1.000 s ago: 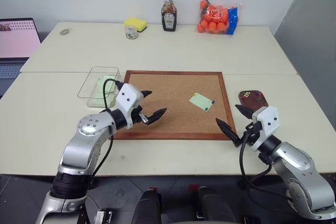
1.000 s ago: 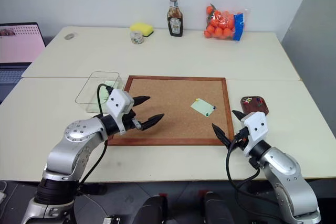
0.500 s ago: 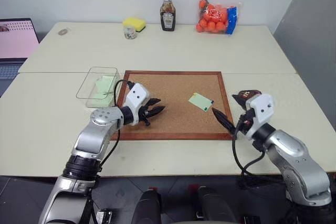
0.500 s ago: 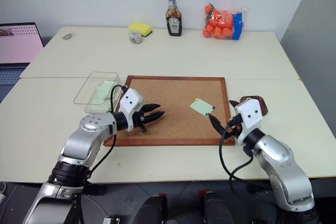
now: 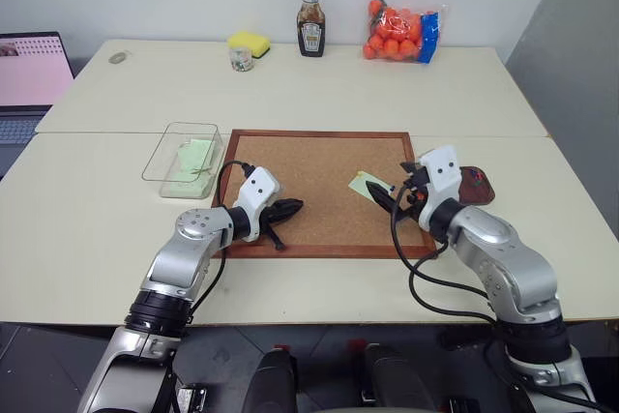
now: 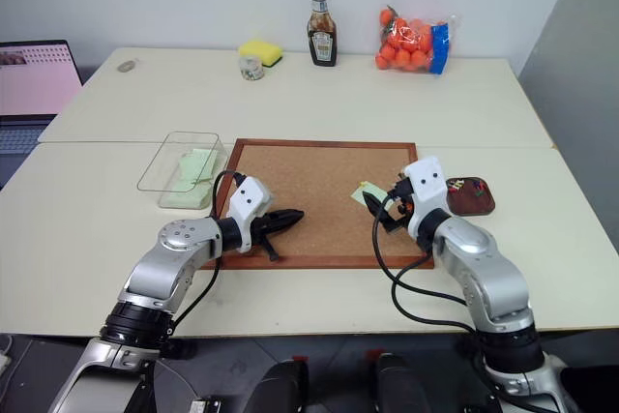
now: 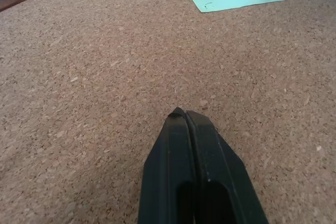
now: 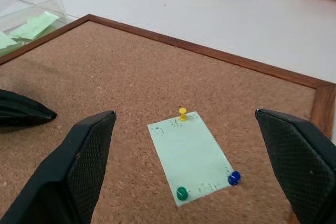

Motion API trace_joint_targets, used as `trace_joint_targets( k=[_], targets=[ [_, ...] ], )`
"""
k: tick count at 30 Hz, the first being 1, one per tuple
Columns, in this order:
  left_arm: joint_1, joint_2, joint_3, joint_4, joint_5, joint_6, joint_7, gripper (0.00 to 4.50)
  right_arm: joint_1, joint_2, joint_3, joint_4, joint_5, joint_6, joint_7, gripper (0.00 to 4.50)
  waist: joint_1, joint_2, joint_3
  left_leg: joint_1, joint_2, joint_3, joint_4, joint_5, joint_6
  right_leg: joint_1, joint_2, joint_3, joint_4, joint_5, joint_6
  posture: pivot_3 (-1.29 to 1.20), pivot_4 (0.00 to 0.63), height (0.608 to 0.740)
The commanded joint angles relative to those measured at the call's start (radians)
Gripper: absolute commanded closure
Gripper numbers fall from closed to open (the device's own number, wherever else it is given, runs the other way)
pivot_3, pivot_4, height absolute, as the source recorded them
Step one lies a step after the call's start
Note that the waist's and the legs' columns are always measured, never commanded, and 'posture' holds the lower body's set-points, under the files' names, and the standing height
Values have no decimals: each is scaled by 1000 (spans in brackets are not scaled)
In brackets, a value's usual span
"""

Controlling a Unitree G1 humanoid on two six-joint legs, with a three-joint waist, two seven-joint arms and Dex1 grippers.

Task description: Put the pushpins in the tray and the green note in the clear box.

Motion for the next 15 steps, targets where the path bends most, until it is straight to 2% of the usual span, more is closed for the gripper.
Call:
trace_joint_targets(
  k=[1,15],
  targets=[
    [12,-3,-4,-1,11,-5,-6,4490,-87,53,28,107,-27,-35,-4,0,0,0,0,0,0,0,0,0,0,0,0,0,0,0,0,0,150,740],
    [20,-5,-10,-32,8,3,-10,4490,-230,138,65,491,-146,-247,25,0,-1,0,0,0,0,0,0,0,0,0,0,0,0,1,-1,0,150,740]
  ],
)
